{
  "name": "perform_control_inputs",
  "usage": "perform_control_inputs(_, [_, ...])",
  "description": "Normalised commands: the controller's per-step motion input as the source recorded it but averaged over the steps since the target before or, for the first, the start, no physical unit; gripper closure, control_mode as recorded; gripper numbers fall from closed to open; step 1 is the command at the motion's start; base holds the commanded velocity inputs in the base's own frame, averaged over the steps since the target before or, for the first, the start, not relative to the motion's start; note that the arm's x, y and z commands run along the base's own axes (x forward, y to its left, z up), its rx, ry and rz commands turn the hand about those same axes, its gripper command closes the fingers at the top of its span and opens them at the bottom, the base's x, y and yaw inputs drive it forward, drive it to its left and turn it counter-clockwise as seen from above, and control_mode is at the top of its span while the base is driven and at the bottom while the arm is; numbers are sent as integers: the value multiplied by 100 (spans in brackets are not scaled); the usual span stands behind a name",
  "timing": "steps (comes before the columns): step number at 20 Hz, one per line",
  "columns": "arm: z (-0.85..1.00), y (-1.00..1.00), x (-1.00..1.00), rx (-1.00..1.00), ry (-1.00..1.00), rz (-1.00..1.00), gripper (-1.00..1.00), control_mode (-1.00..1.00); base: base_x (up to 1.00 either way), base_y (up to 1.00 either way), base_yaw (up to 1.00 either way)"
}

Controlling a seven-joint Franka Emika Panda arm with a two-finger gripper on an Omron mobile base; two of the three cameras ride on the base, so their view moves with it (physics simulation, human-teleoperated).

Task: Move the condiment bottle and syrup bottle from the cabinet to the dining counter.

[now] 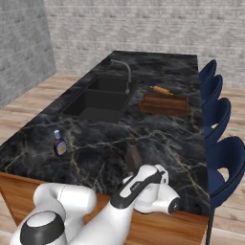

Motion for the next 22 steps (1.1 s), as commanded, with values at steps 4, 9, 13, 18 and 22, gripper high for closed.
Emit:
perform_control_inputs(4, [-6,5,0,0,0,0,100,-100,0,0,0])
perform_control_inputs(9, [-10,3,0,0,-2,0,100,-100,0,0,0])
perform_control_inputs(13, [-24,7,0,0,-6,0,100,-100,0,0,0])
perform_control_inputs(18, [-17,3,0,0,-5,0,100,-100,0,0,0])
perform_control_inputs(22, [-13,0,5,0,-4,0,100,-100,0,0,0])
